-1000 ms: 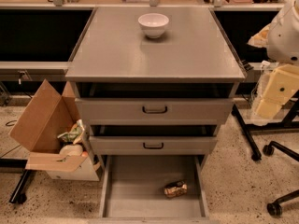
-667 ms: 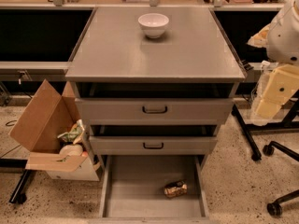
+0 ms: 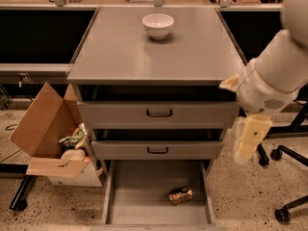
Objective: Pick orange can from bottom drawer and place on counter
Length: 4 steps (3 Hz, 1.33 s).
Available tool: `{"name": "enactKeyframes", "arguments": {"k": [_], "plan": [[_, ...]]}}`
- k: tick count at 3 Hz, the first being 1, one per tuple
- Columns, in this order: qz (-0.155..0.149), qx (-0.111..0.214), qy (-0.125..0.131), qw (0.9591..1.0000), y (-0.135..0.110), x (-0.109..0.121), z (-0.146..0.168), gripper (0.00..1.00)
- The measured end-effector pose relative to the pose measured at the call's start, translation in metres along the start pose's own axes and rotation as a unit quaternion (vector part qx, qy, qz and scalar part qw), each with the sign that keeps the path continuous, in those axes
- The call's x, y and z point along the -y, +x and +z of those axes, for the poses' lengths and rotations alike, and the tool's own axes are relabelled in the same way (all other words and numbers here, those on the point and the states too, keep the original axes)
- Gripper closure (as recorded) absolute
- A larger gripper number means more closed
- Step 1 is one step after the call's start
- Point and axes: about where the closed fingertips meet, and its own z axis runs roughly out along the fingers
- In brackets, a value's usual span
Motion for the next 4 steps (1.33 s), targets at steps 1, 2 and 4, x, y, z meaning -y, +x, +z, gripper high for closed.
{"name": "enactKeyframes", "arguments": {"k": [1, 2, 4], "plan": [[-0.022, 0.008, -0.054, 0.9982, 0.005, -0.026, 0.073, 0.0], [-0.022, 0.008, -0.055, 0.9982, 0.005, -0.026, 0.073, 0.0], [-0.026, 0.021, -0.072, 0.9968, 0.043, -0.024, 0.175, 0.0]]}}
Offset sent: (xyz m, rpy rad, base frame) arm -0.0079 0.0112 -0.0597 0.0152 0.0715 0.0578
